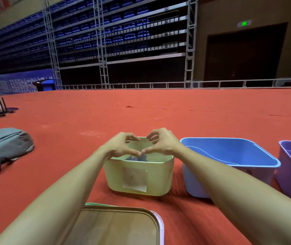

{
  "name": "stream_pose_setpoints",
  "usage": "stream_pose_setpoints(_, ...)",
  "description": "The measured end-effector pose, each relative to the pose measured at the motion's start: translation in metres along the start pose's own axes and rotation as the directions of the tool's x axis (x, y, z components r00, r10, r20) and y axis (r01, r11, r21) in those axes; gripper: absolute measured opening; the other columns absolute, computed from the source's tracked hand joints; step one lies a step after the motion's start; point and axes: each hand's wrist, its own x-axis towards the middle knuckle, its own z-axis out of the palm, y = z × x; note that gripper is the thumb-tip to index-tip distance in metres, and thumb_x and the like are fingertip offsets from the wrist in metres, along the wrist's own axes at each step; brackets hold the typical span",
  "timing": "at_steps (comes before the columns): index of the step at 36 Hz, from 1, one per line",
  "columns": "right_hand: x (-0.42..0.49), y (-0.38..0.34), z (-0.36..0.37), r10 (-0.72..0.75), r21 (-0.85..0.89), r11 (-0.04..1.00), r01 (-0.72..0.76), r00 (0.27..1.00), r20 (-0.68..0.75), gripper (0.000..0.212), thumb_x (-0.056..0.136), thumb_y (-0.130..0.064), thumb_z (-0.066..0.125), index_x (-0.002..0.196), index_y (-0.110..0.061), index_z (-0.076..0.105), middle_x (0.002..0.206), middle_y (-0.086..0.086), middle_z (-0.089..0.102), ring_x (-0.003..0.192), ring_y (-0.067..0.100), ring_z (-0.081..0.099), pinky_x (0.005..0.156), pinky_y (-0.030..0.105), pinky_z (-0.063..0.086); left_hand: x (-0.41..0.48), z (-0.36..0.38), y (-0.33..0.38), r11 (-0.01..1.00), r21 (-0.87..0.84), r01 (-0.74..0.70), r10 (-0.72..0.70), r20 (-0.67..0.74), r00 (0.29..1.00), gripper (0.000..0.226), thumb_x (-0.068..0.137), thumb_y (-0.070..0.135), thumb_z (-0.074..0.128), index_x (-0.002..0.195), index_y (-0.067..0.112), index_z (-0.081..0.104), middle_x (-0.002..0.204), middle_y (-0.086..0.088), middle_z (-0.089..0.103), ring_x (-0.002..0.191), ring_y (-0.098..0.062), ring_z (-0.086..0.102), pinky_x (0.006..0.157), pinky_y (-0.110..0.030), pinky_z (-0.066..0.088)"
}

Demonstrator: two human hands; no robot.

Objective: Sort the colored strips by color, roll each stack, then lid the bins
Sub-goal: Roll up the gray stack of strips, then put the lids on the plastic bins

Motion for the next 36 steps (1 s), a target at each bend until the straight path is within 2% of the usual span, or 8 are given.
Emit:
stream_pose_setpoints(4,-0.015,-0.008,-0.009,0.018,0.045,0.999,-0.016,0.999,-0.049,0.056,0.055,-0.047,0.087,0.101,-0.020,0.071,0.101,0.000,0.072,0.091,0.010,0.067,0.083,0.035,0.056,-0.016,-0.008,0.009,1.000,-0.020,-0.016,0.015,-0.053,0.998,0.051,0.068,0.031,0.085,0.114,0.025,0.064,0.124,0.007,0.062,0.120,-0.013,0.053,0.101,-0.037,0.045)
stream_pose_setpoints(7,-0.037,-0.020,-0.015,0.036,0.119,0.993,-0.027,0.997,-0.071,0.050,0.058,-0.042,0.088,0.099,-0.018,0.071,0.098,0.000,0.072,0.087,0.008,0.068,0.081,0.033,0.057,-0.037,-0.012,0.015,0.999,-0.007,-0.043,0.042,-0.077,0.996,0.050,0.069,0.033,0.084,0.114,0.024,0.064,0.123,0.007,0.062,0.117,-0.011,0.055,0.098,-0.037,0.047)
stream_pose_setpoints(14,-0.119,-0.041,-0.012,0.070,0.174,0.983,-0.060,0.996,-0.048,0.046,0.062,-0.033,0.087,0.099,-0.011,0.071,0.092,0.000,0.072,0.083,0.007,0.068,0.078,0.029,0.057,-0.111,-0.003,0.017,0.999,0.003,-0.032,0.032,-0.060,0.998,0.043,0.071,0.024,0.083,0.111,0.021,0.065,0.116,0.007,0.063,0.111,-0.013,0.058,0.094,-0.030,0.050)
stream_pose_setpoints(19,-0.183,-0.042,0.007,0.131,0.100,0.986,-0.131,0.991,0.011,0.045,0.061,-0.036,0.087,0.097,-0.013,0.073,0.090,0.000,0.073,0.080,0.009,0.069,0.075,0.027,0.056,-0.168,0.004,-0.004,0.995,0.093,0.048,-0.045,-0.036,0.998,0.040,0.071,0.030,0.083,0.106,0.029,0.063,0.117,0.007,0.064,0.107,-0.012,0.059,0.091,-0.025,0.048)
stream_pose_setpoints(23,-0.220,-0.038,0.024,0.189,0.054,0.980,-0.190,0.981,0.034,0.044,0.061,-0.038,0.084,0.095,-0.013,0.073,0.088,0.000,0.074,0.081,0.008,0.068,0.079,0.030,0.055,-0.207,0.011,-0.019,0.976,0.167,0.141,-0.138,-0.031,0.990,0.043,0.073,0.032,0.081,0.111,0.022,0.065,0.113,0.007,0.066,0.107,-0.012,0.059,0.093,-0.027,0.048)
stream_pose_setpoints(27,-0.244,-0.042,0.034,0.231,0.073,0.969,-0.234,0.972,0.053,0.047,0.063,-0.038,0.084,0.102,-0.014,0.071,0.092,0.000,0.073,0.084,0.009,0.067,0.074,0.022,0.050,-0.236,0.012,-0.029,0.945,0.200,0.257,-0.242,-0.098,0.965,0.045,0.075,0.035,0.079,0.114,0.018,0.064,0.110,0.005,0.064,0.107,-0.011,0.057,0.093,-0.024,0.043)
stream_pose_setpoints(32,-0.257,-0.048,0.038,0.236,0.059,0.969,-0.241,0.968,0.080,0.056,0.066,-0.038,0.082,0.114,-0.013,0.066,0.098,0.001,0.073,0.091,0.013,0.066,0.082,0.025,0.050,-0.257,0.008,-0.043,0.893,0.255,0.371,-0.350,-0.126,0.928,0.052,0.074,0.046,0.076,0.117,0.022,0.060,0.117,-0.005,0.065,0.114,-0.020,0.058,0.099,-0.034,0.043)
stream_pose_setpoints(36,-0.257,-0.052,0.038,0.250,0.043,0.966,-0.255,0.964,0.091,0.060,0.066,-0.041,0.082,0.117,-0.014,0.064,0.102,0.000,0.072,0.097,0.014,0.064,0.085,0.028,0.050,-0.262,0.008,-0.043,0.858,0.297,0.420,-0.390,-0.155,0.908,0.054,0.077,0.051,0.071,0.121,0.022,0.058,0.122,-0.005,0.063,0.117,-0.023,0.055,0.099,-0.032,0.041)
